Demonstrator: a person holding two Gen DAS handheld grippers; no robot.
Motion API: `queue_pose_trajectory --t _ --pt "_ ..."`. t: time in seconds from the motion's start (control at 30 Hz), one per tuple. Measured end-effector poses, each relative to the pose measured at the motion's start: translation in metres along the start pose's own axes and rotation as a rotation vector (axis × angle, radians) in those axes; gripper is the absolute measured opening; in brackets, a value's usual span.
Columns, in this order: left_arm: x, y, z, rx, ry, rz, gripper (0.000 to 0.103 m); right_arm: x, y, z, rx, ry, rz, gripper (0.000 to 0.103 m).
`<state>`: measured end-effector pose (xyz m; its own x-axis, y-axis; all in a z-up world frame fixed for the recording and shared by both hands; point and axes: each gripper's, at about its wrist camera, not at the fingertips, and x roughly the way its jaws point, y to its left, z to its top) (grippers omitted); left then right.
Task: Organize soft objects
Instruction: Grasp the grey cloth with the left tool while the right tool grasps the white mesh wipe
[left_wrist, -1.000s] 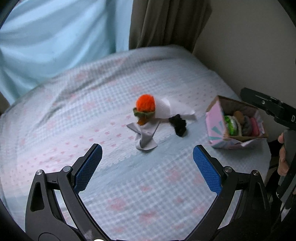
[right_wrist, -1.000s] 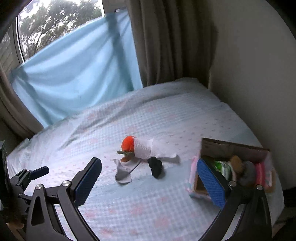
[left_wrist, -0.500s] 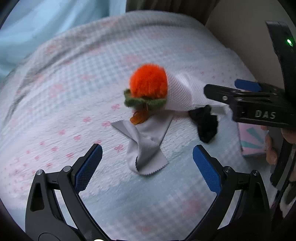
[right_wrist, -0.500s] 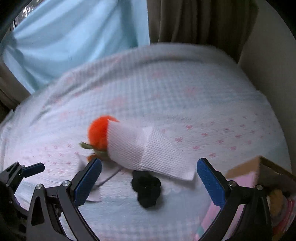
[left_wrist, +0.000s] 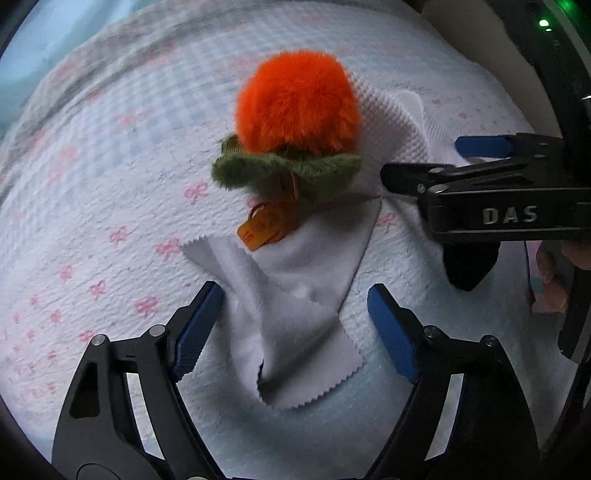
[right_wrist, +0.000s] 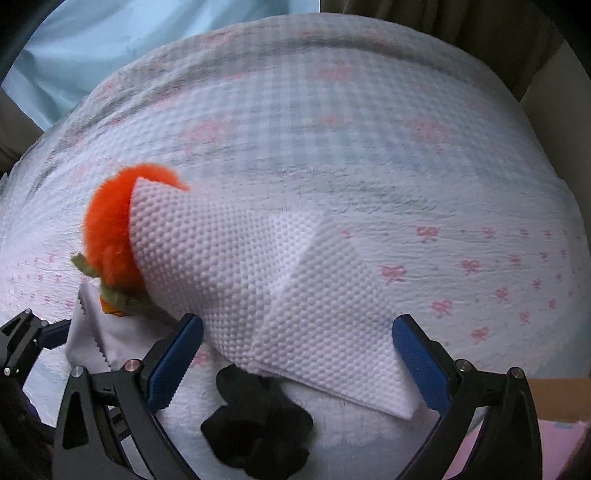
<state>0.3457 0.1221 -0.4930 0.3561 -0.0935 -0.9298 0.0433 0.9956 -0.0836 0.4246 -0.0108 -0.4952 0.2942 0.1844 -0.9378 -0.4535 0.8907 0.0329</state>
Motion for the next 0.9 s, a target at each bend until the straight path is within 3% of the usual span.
queue_pose_trajectory --t 0.07,0.13,0.2,0.23,0.33,0.5,0.9 --pt "0.002 -0.002 0.003 0.0 -0.006 0.005 0.074 0.001 -0.001 0.0 -0.006 -0.004 -0.008 0.091" --pt "0.001 -0.002 0.005 0.004 -0.016 0.03 0.053 -0.001 -0.001 -0.002 -0.011 -0.014 -0.02 0.081" --pt "-0.001 0.0 0.007 -0.001 -0.025 0.033 0.039 -0.005 -0.003 -0.006 -0.005 -0.031 -0.029 0.063" --pt "-0.002 0.001 0.008 -0.009 -0.029 0.024 0.029 -0.007 -0.004 -0.007 0.0 -0.036 -0.034 0.058" --pt "-0.003 0.004 0.013 -0.017 -0.031 0.004 0.013 -0.011 -0.011 -0.008 0.023 -0.045 -0.022 0.033" --pt "-0.007 0.003 0.012 -0.016 -0.034 -0.008 0.008 -0.014 -0.007 -0.006 0.031 -0.056 0.006 0.012" --pt "-0.055 0.018 0.012 -0.083 -0.09 -0.05 0.007 -0.065 -0.002 -0.009 0.07 -0.169 0.019 0.009"
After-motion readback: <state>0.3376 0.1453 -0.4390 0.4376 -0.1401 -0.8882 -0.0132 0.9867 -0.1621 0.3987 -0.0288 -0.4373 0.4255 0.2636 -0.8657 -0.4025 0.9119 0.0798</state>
